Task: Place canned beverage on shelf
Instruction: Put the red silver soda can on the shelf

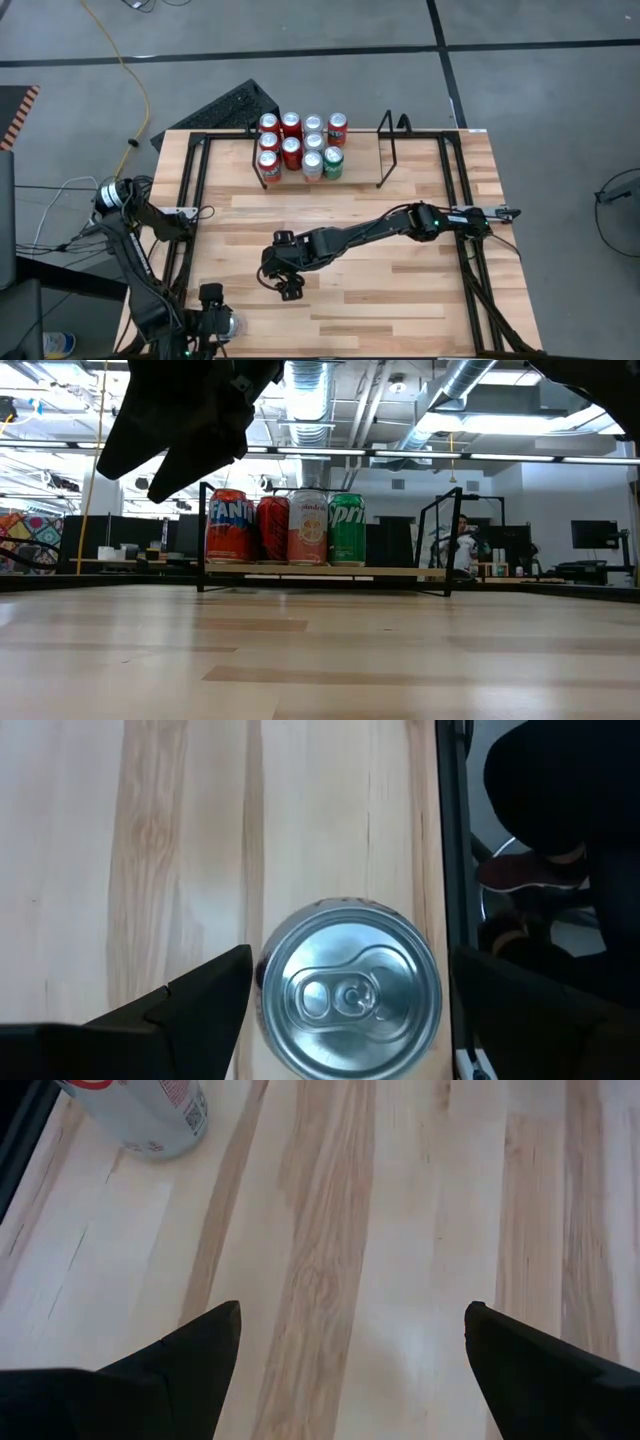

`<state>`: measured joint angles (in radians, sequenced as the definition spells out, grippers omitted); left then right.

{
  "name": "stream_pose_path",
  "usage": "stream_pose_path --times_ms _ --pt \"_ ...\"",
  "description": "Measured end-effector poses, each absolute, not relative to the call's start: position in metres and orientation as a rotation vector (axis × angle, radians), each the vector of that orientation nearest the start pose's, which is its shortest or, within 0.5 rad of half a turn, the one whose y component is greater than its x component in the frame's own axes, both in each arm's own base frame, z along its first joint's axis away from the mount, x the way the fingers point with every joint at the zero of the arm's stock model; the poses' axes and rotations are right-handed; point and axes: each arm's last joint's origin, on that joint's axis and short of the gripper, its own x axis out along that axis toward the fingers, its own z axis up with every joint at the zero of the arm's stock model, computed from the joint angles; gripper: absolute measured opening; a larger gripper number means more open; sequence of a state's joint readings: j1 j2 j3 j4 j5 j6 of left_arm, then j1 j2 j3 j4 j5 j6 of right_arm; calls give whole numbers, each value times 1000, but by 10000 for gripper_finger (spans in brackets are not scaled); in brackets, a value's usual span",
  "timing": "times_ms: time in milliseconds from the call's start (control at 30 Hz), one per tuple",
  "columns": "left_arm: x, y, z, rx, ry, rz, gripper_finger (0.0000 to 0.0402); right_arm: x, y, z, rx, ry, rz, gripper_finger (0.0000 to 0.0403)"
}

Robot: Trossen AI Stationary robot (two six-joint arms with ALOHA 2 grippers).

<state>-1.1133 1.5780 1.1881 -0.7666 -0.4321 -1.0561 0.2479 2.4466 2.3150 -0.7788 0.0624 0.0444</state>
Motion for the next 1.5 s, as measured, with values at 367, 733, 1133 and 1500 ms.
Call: stream_pose_path --times_ms 367,733,1133,1500 --pt "151 -270 243 -116 1034 -127 305 514 137 223 -99 911 166 361" --pt "156 -267 245 -119 1026 -125 234 483 155 259 -136 974 189 361" --pt "182 -238 260 18 969 -144 234 375 157 401 -120 808 -57 339" --pt "233 -165 287 203 886 -118 234 297 155 462 -133 640 -244 338"
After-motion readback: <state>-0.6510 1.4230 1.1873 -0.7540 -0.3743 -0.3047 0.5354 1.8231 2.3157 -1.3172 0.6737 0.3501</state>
